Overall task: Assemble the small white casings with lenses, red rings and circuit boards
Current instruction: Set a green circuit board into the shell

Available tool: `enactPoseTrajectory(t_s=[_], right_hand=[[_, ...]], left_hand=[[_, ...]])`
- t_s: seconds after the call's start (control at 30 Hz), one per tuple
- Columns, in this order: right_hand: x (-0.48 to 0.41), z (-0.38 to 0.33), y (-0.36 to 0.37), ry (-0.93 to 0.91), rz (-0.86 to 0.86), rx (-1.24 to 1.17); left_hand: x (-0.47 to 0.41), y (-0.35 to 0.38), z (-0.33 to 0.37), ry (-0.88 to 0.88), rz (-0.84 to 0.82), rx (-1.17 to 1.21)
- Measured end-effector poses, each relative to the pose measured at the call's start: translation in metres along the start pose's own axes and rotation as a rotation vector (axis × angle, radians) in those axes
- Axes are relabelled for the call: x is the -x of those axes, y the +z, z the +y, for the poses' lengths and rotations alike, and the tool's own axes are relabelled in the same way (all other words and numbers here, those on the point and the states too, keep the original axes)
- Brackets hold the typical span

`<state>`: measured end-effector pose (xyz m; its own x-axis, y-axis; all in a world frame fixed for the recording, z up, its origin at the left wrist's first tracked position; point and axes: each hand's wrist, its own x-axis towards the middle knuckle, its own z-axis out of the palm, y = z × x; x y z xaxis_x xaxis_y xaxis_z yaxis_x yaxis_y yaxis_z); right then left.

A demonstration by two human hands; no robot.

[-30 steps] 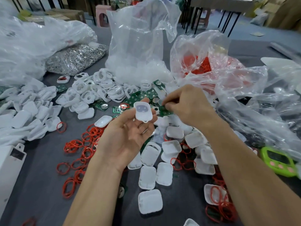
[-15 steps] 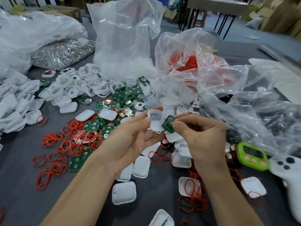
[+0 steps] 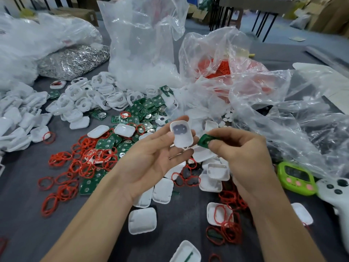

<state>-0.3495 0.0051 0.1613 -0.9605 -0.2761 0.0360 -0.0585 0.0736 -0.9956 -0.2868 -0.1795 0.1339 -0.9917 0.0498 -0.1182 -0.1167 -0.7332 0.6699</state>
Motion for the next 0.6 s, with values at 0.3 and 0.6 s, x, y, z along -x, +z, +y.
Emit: enactPoseTrajectory(t_s=[0.3, 0.6], right_hand=[[0.0002, -0.0014, -0.0052, 0.038, -0.042, -0.110], [-0.0003, -0.0041, -0.0050, 0.057, 0.073, -0.268]], left_hand=[[0.0031, -0.0012, 0.0027, -0.023, -0.084, -0.018], [0.0034, 0.0002, 0.0017, -0.044, -0.056, -0.051]])
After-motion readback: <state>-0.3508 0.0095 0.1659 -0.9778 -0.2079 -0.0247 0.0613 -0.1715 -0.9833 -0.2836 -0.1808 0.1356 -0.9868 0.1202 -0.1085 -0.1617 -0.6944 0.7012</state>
